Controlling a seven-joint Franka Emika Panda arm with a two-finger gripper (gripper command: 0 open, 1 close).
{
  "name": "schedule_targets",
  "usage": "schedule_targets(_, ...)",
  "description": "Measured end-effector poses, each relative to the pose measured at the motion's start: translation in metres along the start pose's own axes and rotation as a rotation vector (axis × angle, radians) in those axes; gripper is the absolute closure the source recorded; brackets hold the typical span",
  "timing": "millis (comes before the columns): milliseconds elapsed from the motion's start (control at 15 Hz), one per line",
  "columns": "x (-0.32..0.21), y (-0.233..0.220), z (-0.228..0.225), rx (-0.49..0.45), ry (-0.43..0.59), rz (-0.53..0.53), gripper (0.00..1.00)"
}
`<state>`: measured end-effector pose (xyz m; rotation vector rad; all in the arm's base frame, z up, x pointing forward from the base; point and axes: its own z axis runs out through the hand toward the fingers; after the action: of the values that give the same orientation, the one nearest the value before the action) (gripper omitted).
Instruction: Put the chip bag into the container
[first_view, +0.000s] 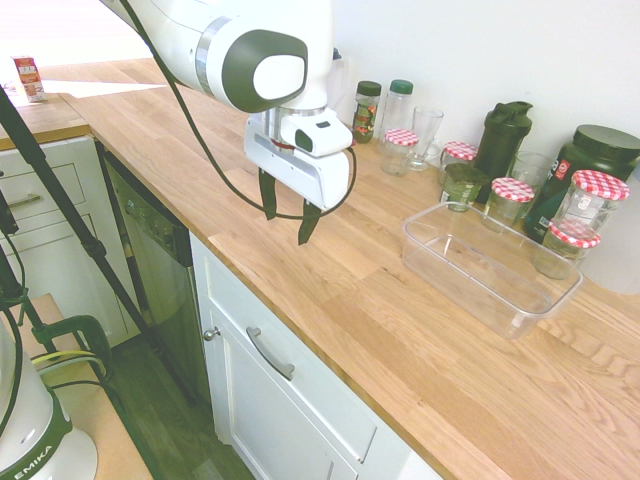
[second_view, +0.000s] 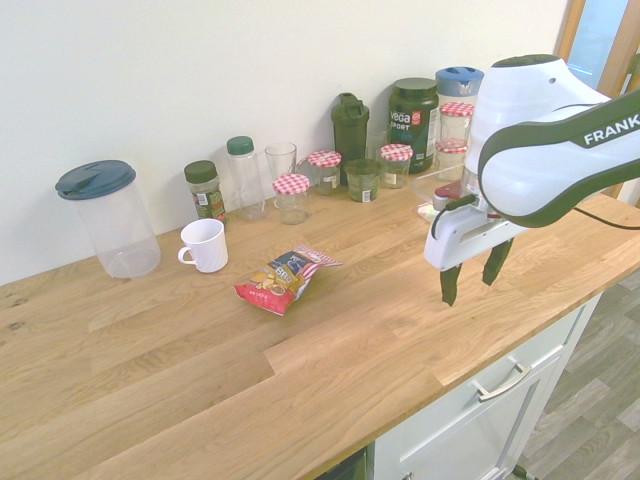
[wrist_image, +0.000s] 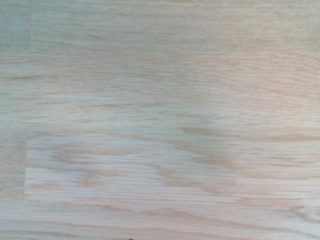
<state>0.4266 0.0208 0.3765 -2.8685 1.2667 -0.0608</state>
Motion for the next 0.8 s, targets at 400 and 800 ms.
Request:
schedule_targets(400, -0.017, -0.02, -0.005, -0.001, 0.051, -0.045, 0.0)
schedule_targets(800, -0.102, -0.087, -0.028, -0.072, 0.253, -0.238, 0.0)
